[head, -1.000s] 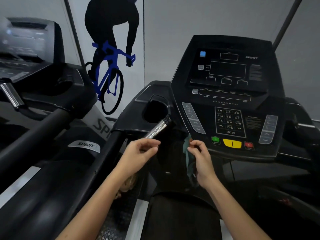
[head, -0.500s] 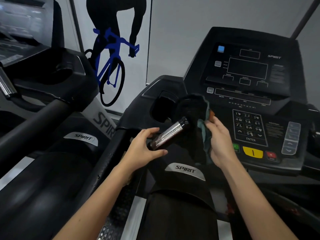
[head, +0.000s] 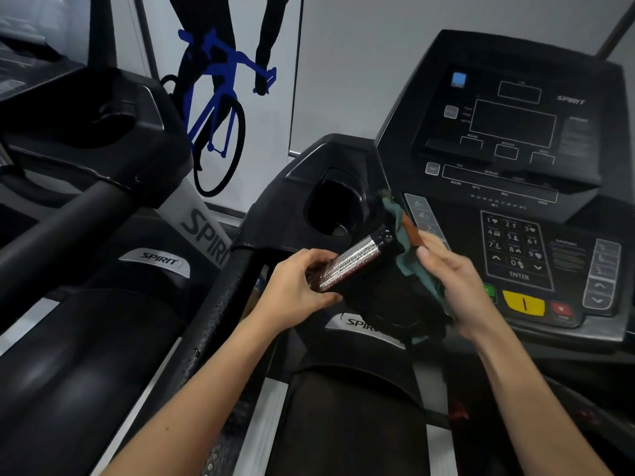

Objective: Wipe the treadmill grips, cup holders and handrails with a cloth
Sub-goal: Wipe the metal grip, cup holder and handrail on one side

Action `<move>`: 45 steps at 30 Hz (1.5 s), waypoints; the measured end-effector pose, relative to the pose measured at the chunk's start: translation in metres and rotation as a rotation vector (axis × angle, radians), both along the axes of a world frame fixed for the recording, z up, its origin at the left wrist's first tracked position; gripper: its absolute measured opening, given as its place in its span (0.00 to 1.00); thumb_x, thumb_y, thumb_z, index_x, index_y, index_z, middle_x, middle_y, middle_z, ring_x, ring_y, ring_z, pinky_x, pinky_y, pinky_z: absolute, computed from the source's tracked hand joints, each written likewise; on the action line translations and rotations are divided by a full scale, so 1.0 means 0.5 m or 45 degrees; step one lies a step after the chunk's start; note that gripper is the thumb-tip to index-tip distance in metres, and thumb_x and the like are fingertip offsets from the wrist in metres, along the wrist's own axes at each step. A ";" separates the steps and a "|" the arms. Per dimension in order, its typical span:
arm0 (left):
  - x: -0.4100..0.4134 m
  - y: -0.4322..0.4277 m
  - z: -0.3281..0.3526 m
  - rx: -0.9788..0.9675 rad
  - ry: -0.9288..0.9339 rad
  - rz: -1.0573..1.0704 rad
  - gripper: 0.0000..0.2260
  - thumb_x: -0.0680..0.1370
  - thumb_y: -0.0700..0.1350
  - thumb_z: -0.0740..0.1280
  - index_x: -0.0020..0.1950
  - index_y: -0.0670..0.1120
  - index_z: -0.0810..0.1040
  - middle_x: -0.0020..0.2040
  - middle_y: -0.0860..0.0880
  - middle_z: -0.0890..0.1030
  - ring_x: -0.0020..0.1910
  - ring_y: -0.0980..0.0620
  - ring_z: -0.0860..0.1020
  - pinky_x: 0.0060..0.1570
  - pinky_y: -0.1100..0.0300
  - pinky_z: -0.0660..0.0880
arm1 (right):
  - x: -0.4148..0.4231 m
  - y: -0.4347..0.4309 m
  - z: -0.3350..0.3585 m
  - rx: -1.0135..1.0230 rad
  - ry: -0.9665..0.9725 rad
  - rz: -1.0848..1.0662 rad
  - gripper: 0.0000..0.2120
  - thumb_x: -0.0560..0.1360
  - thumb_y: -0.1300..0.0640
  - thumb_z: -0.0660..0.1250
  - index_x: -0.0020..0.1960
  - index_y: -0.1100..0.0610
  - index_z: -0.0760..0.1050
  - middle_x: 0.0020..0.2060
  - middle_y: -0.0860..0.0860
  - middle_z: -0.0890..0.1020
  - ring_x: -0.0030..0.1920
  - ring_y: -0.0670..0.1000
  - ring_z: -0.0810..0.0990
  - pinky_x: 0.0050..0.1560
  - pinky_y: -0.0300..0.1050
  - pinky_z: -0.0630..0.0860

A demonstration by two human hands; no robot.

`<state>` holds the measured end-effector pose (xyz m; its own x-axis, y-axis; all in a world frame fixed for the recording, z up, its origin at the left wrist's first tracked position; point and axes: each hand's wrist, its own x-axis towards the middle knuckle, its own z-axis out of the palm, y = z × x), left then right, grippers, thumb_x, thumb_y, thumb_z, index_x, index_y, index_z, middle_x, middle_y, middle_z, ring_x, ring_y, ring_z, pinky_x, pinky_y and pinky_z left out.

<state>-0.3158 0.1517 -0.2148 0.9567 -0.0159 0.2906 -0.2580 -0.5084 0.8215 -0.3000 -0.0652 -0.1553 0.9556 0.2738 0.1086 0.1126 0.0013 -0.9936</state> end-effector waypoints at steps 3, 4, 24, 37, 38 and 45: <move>-0.001 0.000 0.000 -0.017 0.000 0.008 0.25 0.64 0.42 0.78 0.59 0.49 0.77 0.52 0.54 0.79 0.51 0.60 0.76 0.50 0.77 0.69 | 0.030 0.004 0.016 -0.076 -0.028 0.077 0.12 0.71 0.54 0.61 0.50 0.55 0.80 0.58 0.47 0.78 0.56 0.46 0.78 0.52 0.36 0.76; -0.001 0.000 0.000 -0.024 -0.004 0.009 0.25 0.63 0.42 0.79 0.59 0.49 0.77 0.52 0.53 0.79 0.51 0.60 0.77 0.50 0.77 0.69 | 0.040 0.005 0.019 -0.101 -0.040 0.081 0.12 0.72 0.55 0.61 0.50 0.56 0.81 0.56 0.46 0.79 0.55 0.45 0.79 0.51 0.35 0.75; -0.004 -0.002 0.009 -0.088 0.041 0.007 0.25 0.63 0.41 0.79 0.58 0.46 0.78 0.52 0.54 0.79 0.49 0.63 0.76 0.48 0.79 0.68 | 0.060 0.040 0.037 -0.216 -0.068 -0.125 0.09 0.76 0.64 0.63 0.44 0.57 0.81 0.45 0.49 0.81 0.46 0.45 0.80 0.50 0.39 0.75; -0.006 -0.002 0.013 -0.097 0.082 0.012 0.26 0.63 0.41 0.79 0.59 0.47 0.78 0.51 0.54 0.78 0.48 0.61 0.75 0.47 0.80 0.68 | 0.025 0.056 0.046 -0.374 -0.340 -0.176 0.13 0.75 0.68 0.62 0.51 0.54 0.79 0.48 0.48 0.79 0.47 0.37 0.77 0.51 0.30 0.71; -0.006 -0.002 0.014 -0.099 0.086 0.011 0.26 0.63 0.41 0.79 0.60 0.47 0.78 0.51 0.54 0.78 0.48 0.62 0.75 0.47 0.79 0.68 | 0.036 0.061 0.049 -0.388 -0.292 -0.174 0.11 0.76 0.67 0.61 0.49 0.55 0.80 0.47 0.48 0.79 0.47 0.39 0.77 0.52 0.32 0.71; -0.004 -0.003 0.009 -0.149 0.105 0.019 0.27 0.62 0.40 0.79 0.59 0.48 0.79 0.50 0.54 0.79 0.49 0.62 0.77 0.48 0.78 0.69 | 0.026 0.046 0.008 -0.127 0.071 -0.204 0.15 0.81 0.60 0.54 0.47 0.54 0.79 0.39 0.47 0.84 0.42 0.45 0.82 0.48 0.39 0.77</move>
